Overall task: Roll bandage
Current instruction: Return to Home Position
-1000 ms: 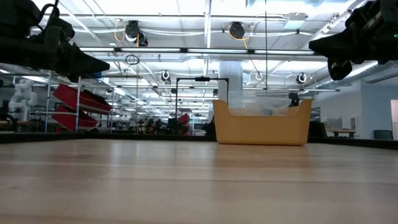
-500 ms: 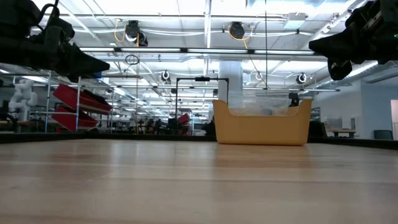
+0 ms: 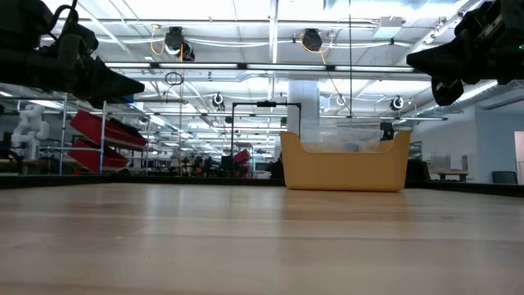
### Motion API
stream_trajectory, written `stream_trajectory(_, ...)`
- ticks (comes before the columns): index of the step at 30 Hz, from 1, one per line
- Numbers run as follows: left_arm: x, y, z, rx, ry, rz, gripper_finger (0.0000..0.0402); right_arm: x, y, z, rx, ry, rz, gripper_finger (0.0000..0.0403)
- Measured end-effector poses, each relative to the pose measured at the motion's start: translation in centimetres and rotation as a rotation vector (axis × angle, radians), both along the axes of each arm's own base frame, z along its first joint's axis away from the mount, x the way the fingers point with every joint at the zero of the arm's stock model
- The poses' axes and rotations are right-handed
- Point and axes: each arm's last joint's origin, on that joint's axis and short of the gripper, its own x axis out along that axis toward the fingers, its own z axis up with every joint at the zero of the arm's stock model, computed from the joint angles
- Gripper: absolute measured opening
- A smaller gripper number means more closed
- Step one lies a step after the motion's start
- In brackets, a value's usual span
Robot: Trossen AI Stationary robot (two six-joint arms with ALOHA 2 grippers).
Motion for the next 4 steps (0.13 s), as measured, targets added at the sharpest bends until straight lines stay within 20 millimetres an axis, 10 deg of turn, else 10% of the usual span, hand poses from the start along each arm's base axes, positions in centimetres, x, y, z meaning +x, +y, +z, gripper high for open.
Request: stream_trajectory(4,0.0,0.0,0.0,0.0,0.0,0.0,0.0003,0.0,0.0,0.0,0.0,0.0,0.0,0.0)
